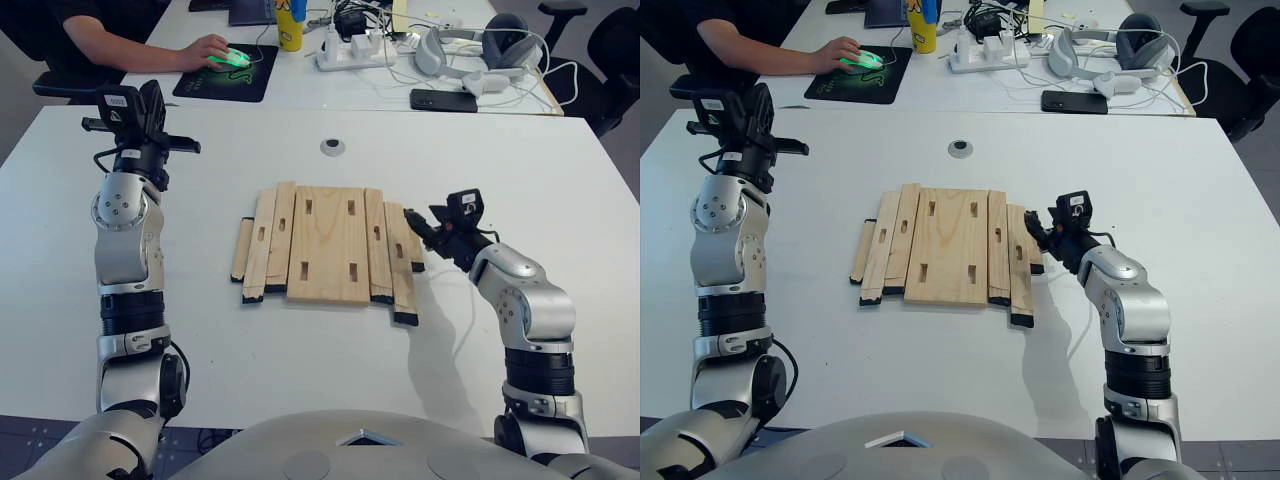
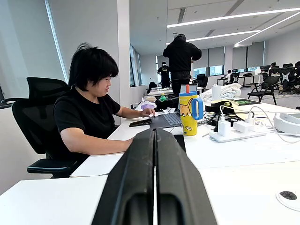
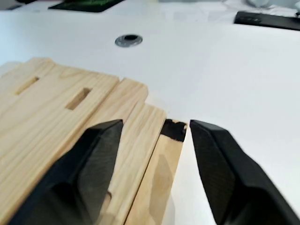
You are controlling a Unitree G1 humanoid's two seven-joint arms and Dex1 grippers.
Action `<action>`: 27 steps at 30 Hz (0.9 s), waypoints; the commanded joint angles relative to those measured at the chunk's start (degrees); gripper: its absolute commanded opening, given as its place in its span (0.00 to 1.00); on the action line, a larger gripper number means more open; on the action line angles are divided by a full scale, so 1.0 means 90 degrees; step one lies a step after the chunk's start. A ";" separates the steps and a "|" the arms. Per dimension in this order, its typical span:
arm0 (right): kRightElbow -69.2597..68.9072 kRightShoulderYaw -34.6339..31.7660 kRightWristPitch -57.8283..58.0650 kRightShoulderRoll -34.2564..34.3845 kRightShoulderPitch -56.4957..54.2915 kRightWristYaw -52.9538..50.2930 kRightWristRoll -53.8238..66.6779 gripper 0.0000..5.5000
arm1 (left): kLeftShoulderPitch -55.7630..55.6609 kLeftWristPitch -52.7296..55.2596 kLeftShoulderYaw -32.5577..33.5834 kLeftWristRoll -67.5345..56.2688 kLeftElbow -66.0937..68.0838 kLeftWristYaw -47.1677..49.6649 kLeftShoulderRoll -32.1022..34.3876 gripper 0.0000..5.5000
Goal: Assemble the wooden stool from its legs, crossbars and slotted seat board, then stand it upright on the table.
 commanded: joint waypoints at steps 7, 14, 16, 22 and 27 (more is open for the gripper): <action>0.0244 0.0013 0.0116 -0.0268 0.0019 0.0066 -0.0160 0.62 | 0.0154 0.0122 0.0052 -0.0086 -0.0209 0.0017 -0.0028 0.00; 0.0541 0.0235 0.0000 -0.0568 -0.0006 0.0194 -0.0382 0.62 | 0.0205 0.0170 0.0076 -0.0118 -0.0309 0.0047 -0.0032 0.00; 0.0565 0.0301 -0.0022 -0.0614 -0.0010 0.0261 -0.0422 0.62 | 0.0214 0.0161 0.0074 -0.0137 -0.0346 0.0022 -0.0032 0.00; 0.0563 0.0502 0.0072 -0.0666 0.0048 0.0507 -0.0412 0.62 | 0.0232 0.0171 0.0086 -0.0165 -0.0383 0.0014 -0.0030 0.00; 0.0542 0.0910 0.0123 -0.0948 0.0072 0.0573 -0.0731 0.62 | 0.0213 0.0187 0.0097 -0.0166 -0.0376 0.0005 -0.0015 0.00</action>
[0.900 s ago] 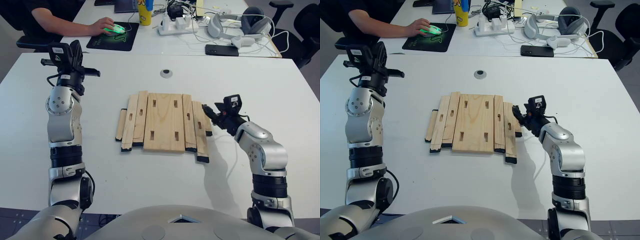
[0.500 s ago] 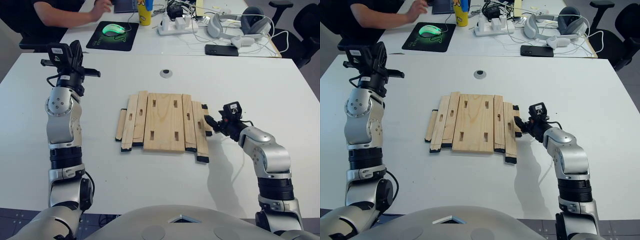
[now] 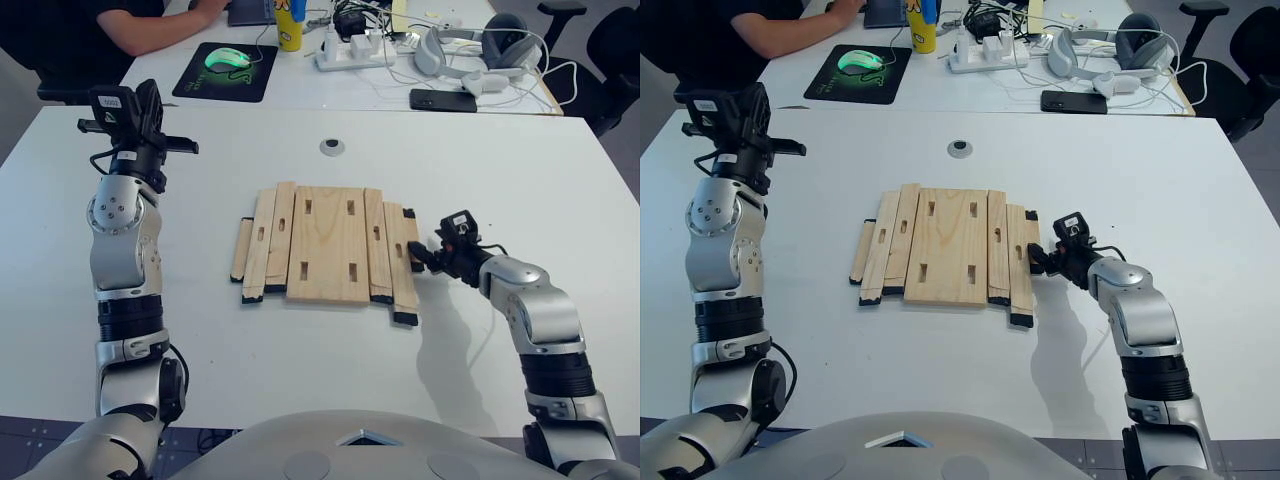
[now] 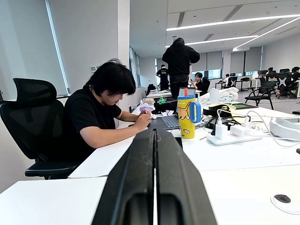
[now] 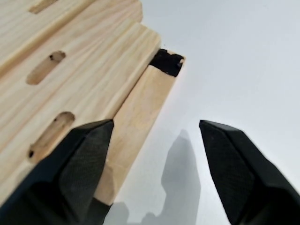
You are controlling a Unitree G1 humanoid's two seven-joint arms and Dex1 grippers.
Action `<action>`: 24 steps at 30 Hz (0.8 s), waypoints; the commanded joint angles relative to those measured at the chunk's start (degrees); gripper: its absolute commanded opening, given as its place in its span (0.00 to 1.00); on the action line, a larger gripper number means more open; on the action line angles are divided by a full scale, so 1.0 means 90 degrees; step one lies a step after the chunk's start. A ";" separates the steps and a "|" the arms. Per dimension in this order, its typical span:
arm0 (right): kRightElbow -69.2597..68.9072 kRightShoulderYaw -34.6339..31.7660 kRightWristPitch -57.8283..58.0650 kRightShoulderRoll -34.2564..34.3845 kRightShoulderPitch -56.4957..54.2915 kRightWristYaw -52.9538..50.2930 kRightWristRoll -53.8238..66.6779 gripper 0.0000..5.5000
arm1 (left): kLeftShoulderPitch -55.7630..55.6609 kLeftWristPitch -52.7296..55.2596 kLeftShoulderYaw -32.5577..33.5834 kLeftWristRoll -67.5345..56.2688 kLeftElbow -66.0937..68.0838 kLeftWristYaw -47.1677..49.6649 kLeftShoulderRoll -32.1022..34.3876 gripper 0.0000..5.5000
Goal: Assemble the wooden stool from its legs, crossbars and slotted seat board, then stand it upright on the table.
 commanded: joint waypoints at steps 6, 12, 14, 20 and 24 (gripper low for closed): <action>0.0215 0.0617 0.0006 -0.0650 0.0017 0.0019 -0.0747 0.62 | 0.0036 0.0088 0.0033 -0.0057 -0.0068 -0.0022 -0.0004 0.00; 0.0494 0.0309 -0.0165 -0.0699 -0.0259 0.0037 -0.0670 0.62 | 0.0059 0.0086 0.0023 -0.0060 -0.0061 -0.0027 -0.0020 0.00; 0.0497 0.0128 -0.0171 -0.0570 -0.0395 0.0037 -0.0533 0.62 | 0.0059 0.0091 0.0020 -0.0058 -0.0063 -0.0021 -0.0025 0.00; 0.0356 -0.0786 0.0423 0.0318 -0.0679 -0.0326 0.0253 0.62 | 0.0064 0.0091 -0.0014 -0.0059 -0.0031 -0.0053 -0.0035 0.00; 0.0424 -0.1089 0.0691 0.0652 -0.0844 -0.0842 0.0265 0.62 | 0.0056 0.0102 -0.0025 -0.0060 -0.0034 -0.0059 -0.0048 0.00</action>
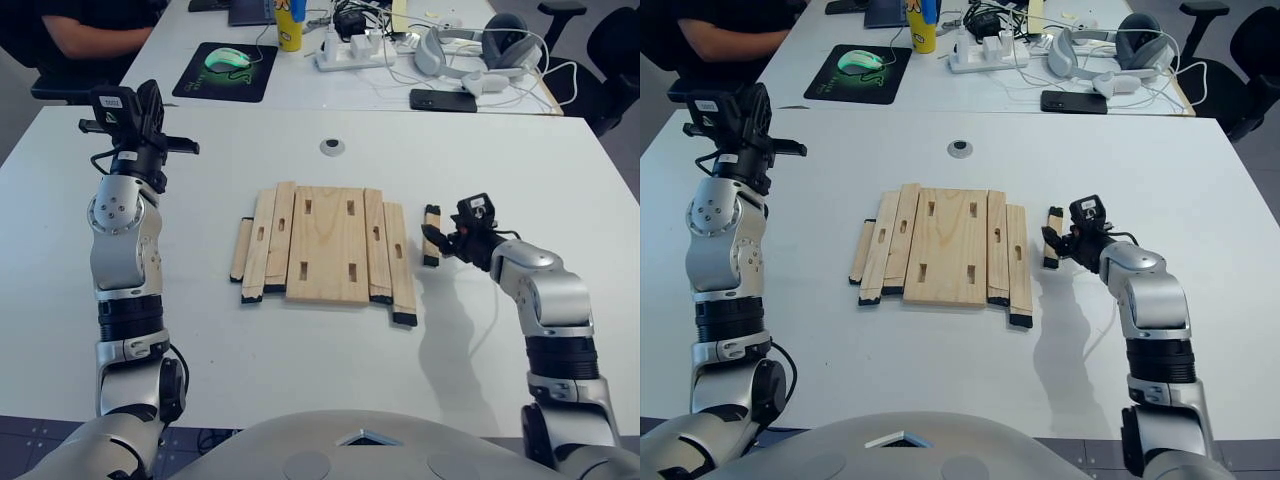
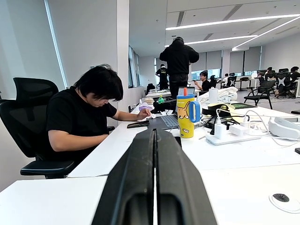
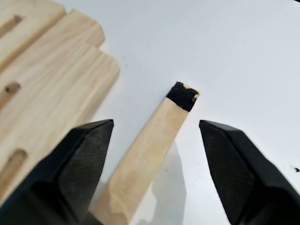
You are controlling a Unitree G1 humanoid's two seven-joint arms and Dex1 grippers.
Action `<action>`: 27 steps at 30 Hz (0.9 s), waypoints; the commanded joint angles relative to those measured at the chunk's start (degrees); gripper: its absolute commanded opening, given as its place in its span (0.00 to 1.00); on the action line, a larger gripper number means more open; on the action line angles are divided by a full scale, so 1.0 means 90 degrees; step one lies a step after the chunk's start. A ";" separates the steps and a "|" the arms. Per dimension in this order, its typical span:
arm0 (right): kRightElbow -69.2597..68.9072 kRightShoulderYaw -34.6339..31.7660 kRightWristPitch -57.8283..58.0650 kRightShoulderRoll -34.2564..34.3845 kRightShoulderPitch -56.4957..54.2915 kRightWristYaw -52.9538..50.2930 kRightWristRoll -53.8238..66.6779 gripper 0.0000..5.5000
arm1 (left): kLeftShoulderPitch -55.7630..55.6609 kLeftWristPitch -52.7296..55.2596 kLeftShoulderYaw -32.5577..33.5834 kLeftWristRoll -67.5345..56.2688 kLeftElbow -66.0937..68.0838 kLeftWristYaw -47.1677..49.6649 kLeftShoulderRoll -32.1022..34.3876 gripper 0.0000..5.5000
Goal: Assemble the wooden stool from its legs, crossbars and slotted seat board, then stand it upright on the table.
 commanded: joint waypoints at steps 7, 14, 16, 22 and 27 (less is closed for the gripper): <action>0.0331 -0.0143 0.0242 0.0788 -0.0440 -0.1299 -0.0312 0.62 | -0.0027 0.0064 -0.0089 -0.0033 0.0013 -0.0041 -0.0113 0.00; 0.0652 0.0125 0.0206 0.0942 -0.0739 -0.1528 -0.0522 0.62 | -0.0066 0.0029 -0.0116 -0.0027 0.0045 -0.0051 -0.0163 0.00; 0.0651 0.0167 0.0214 0.0874 -0.0729 -0.1575 -0.0659 0.62 | -0.0081 0.0026 -0.0111 -0.0029 0.0019 -0.0044 -0.0168 0.00; 0.0598 0.0055 0.0380 0.0783 -0.0630 -0.1591 -0.0768 0.62 | -0.0037 -0.0004 -0.0074 -0.0027 -0.0023 -0.0016 -0.0177 0.00; 0.0575 -0.0050 0.0640 0.0848 -0.0503 -0.1582 -0.0669 0.62 | -0.0048 -0.0026 -0.0060 -0.0026 -0.0021 -0.0003 -0.0177 0.00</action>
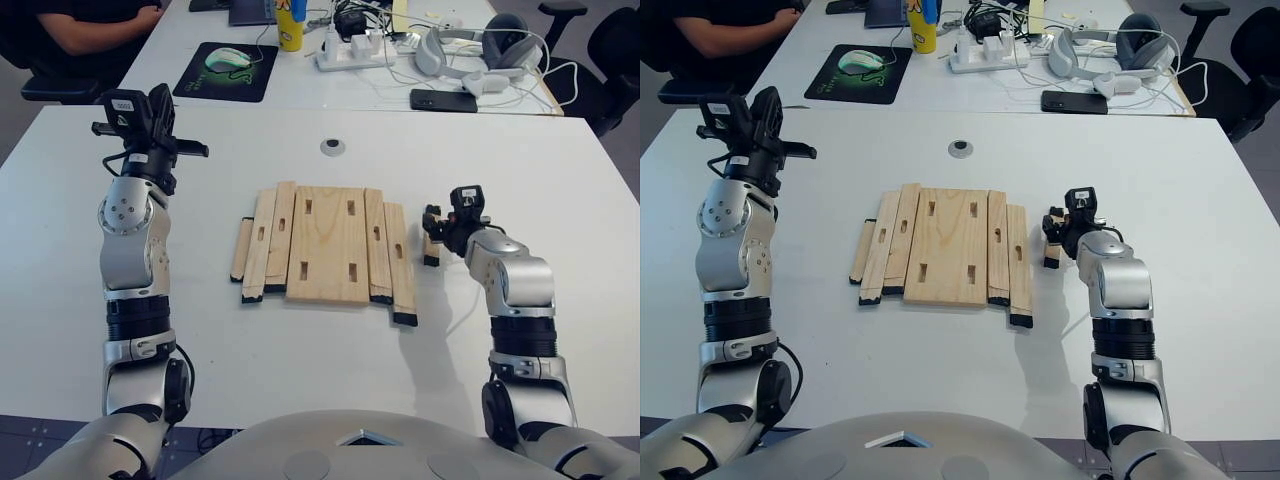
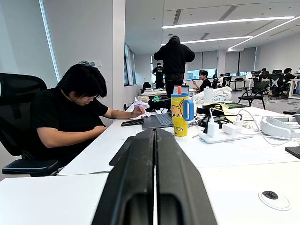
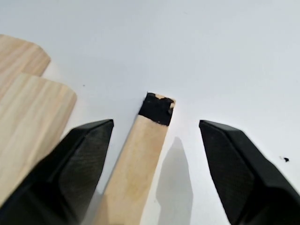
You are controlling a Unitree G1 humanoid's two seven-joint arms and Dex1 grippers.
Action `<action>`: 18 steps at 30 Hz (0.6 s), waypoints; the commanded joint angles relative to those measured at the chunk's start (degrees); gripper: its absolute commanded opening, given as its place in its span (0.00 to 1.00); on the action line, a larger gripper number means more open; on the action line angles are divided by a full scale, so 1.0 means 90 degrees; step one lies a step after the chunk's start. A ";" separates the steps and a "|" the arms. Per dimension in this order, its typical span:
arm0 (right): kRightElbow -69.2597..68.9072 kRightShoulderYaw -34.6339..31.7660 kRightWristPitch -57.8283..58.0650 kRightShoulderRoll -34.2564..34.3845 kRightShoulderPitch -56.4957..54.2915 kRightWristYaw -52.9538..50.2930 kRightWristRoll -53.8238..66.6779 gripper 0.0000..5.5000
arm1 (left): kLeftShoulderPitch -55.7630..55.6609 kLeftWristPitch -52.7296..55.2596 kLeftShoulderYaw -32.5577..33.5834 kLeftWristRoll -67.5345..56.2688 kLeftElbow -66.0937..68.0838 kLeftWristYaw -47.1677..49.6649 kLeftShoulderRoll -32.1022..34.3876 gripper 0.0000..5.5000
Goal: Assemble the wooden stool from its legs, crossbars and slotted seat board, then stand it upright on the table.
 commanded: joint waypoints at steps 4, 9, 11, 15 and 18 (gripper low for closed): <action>-0.0080 -0.0030 0.0504 0.0061 0.0235 0.0032 0.0071 0.62 | -0.0046 -0.0015 0.0066 -0.0039 -0.0077 0.0008 0.0023 0.00; -0.0044 -0.0098 0.0806 0.0145 0.0297 0.0094 0.0210 0.56 | -0.0066 -0.0022 0.0057 -0.0027 -0.0073 0.0003 0.0016 0.00; -0.0048 -0.0121 0.0878 0.0174 0.0320 0.0121 0.0264 0.50 | -0.0064 -0.0021 0.0067 -0.0029 -0.0080 0.0006 0.0021 0.00; -0.0072 -0.0113 0.0932 0.0186 0.0355 0.0121 0.0293 0.41 | -0.0071 0.0000 0.0067 -0.0033 -0.0098 0.0020 0.0011 0.00; -0.0057 -0.0084 0.0920 0.0135 0.0381 0.0156 0.0280 0.34 | -0.0068 0.0081 0.0075 -0.0036 -0.0069 0.0077 -0.0020 0.00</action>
